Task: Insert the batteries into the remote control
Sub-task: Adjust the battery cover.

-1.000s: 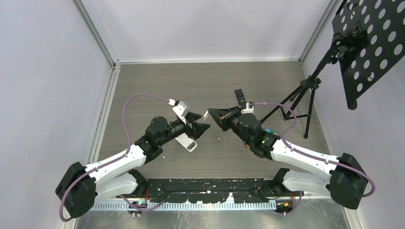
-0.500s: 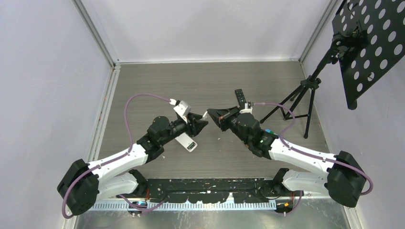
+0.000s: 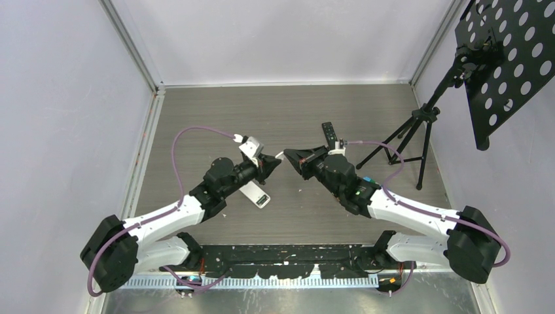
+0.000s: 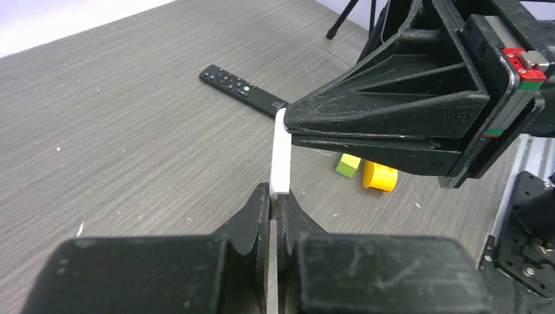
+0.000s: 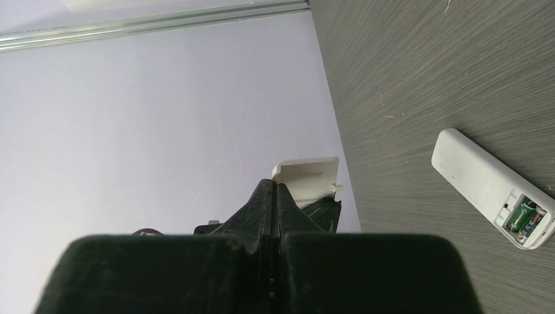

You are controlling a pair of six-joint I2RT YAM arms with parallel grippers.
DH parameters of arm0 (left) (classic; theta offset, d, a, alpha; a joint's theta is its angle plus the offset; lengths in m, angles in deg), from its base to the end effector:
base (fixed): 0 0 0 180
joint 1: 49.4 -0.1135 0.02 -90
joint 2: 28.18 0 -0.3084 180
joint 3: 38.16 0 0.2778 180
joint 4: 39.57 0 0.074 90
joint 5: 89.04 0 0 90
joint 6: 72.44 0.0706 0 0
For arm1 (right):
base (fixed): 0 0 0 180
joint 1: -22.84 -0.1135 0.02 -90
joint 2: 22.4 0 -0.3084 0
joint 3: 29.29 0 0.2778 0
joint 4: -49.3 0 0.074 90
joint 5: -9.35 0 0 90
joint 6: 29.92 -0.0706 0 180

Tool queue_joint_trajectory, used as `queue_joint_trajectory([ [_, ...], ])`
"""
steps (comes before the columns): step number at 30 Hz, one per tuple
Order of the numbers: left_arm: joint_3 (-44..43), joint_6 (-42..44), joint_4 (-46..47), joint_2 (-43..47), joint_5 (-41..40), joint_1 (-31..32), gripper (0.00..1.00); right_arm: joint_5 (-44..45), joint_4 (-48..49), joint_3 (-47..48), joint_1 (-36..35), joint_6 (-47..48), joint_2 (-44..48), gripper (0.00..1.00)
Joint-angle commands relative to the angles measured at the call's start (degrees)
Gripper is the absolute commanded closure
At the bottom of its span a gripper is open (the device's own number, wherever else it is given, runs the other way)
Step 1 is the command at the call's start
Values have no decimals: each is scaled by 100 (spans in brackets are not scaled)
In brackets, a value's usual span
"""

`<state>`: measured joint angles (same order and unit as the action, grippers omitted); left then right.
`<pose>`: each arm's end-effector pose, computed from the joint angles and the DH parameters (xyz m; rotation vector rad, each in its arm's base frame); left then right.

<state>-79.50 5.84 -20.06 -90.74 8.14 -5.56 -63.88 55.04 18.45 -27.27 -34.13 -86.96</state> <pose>0.1964 -0.2009 0.2824 0.5578 1.5713 -0.8453 0.2031 0.2113 0.2844 0.9893 1.7871 1.4973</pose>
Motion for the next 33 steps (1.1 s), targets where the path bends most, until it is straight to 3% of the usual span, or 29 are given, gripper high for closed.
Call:
queue_joint_trajectory([
  [1,-311,512,372,-19,-209,29,100,-34,-121,412,-8,50,49,93],
  [4,-392,971,340,-51,-305,29,100,-107,-628,674,-10,267,74,64],
  [6,-475,1350,284,-108,-336,29,100,-136,-935,896,-8,435,47,54],
  [8,-551,1719,189,-160,-260,29,100,-160,-1237,1085,-3,553,-12,51],
  [13,-703,2869,-264,-144,-154,148,100,-59,-1767,1449,1,826,-133,51],
  [20,-739,4022,-364,-36,-497,279,100,187,-2311,1698,1,1003,-185,61],
  [33,-796,4995,-298,-37,-1028,719,100,239,-2323,1811,17,1027,-435,69],
])
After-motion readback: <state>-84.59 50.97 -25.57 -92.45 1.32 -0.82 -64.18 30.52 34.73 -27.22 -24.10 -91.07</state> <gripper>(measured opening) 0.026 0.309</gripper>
